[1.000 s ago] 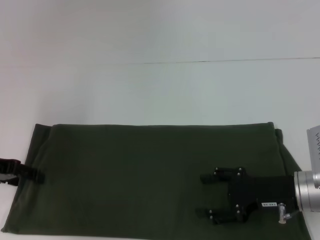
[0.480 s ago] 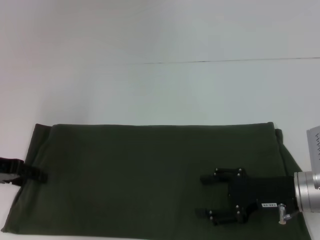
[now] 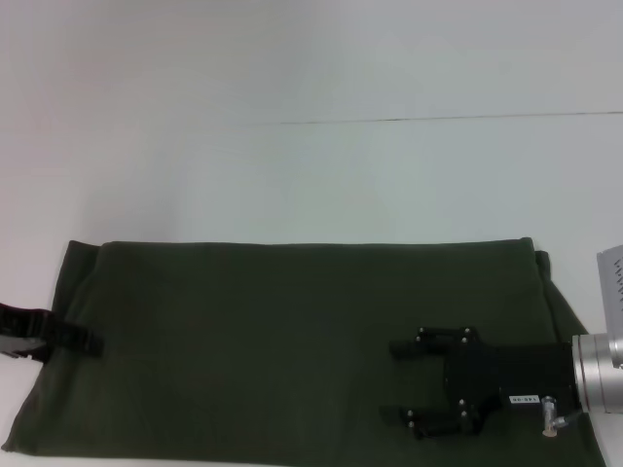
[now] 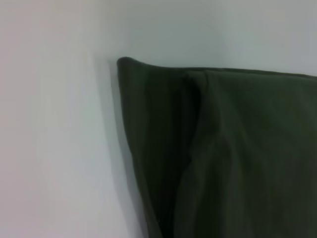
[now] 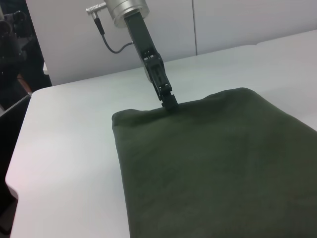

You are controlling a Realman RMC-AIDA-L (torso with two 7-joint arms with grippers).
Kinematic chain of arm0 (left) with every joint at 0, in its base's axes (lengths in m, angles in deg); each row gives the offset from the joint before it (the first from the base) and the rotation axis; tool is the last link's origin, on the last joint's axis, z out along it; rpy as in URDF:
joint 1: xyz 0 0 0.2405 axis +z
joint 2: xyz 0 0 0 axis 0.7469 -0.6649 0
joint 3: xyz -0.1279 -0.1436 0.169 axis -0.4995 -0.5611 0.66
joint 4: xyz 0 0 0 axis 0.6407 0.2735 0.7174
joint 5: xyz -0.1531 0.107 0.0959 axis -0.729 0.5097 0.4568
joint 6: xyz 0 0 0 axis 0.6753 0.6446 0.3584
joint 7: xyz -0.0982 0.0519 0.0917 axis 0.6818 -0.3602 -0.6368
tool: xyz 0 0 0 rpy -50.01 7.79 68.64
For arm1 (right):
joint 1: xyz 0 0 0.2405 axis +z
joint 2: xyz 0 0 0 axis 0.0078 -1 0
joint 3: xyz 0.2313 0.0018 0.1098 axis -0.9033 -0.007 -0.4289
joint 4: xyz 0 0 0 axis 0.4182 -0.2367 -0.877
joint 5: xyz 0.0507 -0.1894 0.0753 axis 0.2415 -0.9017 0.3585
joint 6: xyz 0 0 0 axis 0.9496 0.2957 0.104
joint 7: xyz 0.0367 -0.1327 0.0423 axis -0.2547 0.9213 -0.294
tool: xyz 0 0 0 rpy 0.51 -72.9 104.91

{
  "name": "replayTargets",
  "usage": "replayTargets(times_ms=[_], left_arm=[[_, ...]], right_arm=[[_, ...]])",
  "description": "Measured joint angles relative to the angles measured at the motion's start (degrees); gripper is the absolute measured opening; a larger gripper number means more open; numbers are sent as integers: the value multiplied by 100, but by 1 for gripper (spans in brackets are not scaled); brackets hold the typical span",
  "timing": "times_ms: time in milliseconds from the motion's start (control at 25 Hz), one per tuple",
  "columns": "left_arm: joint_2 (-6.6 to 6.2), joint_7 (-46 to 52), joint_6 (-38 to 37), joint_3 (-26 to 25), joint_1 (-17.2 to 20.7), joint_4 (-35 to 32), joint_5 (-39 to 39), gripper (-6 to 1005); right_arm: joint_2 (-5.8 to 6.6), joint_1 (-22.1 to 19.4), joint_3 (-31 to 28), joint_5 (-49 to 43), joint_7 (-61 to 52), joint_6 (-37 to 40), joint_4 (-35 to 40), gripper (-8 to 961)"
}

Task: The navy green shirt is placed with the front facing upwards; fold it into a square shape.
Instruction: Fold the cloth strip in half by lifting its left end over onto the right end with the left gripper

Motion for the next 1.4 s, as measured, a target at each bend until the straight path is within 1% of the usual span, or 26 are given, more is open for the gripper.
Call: replayTargets(times_ms=[480,760,1400], left_arm=[[-18,14,97,17,-6,-130,118,813],[-4,30,206,37,-10,-124,273,811],[4,44,209,38,-20,-71,280,808]], right_arm=[[0,8,0,10,0,31,0,860],[0,16,0,14,0,36,0,859],[0,27,0,28,-9,43,0,860]])
